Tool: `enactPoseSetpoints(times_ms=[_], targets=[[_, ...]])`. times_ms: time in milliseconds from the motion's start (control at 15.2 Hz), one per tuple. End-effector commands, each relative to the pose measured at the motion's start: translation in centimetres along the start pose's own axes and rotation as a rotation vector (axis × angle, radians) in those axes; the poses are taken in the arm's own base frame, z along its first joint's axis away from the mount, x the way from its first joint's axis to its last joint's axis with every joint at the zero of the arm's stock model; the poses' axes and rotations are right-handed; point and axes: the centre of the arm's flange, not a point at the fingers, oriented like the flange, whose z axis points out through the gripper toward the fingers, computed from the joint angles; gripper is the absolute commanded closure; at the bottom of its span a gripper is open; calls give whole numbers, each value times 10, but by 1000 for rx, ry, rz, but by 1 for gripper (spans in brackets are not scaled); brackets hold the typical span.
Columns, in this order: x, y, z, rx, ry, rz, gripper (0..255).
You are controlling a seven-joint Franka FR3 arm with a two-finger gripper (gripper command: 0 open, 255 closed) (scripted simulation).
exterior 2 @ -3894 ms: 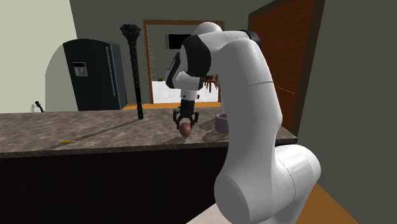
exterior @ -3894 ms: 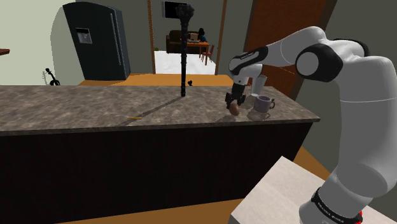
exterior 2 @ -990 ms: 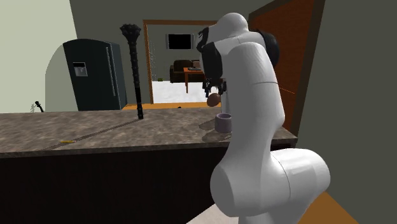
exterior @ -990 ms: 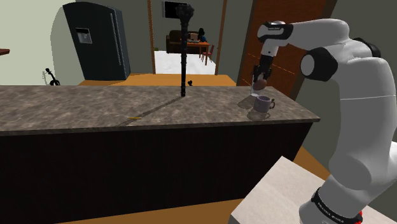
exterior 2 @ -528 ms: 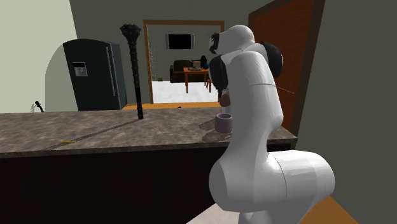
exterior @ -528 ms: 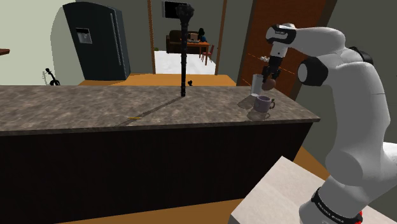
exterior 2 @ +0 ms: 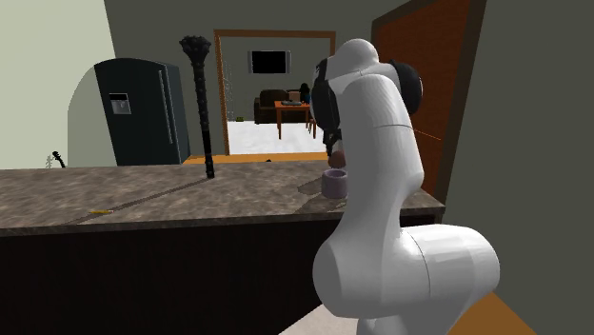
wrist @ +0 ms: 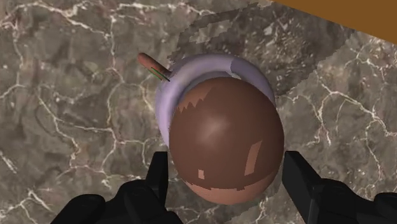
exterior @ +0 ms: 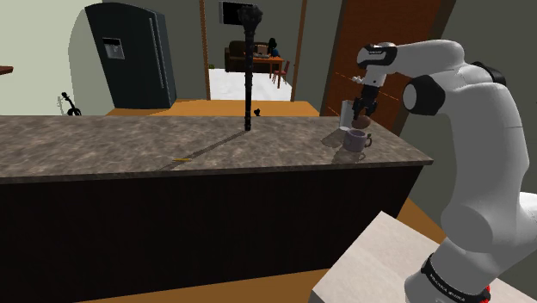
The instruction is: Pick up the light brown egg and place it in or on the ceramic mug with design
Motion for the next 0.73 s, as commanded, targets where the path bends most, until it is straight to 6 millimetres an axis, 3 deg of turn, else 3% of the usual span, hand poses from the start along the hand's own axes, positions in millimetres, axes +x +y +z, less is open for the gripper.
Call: enactPoseSetpoints(times_ms=[0,198,660], targets=[[2,2,10,0,1,0,255],[4,5,24,0,1,0,255],[4,5,24,0,1,0,255]])
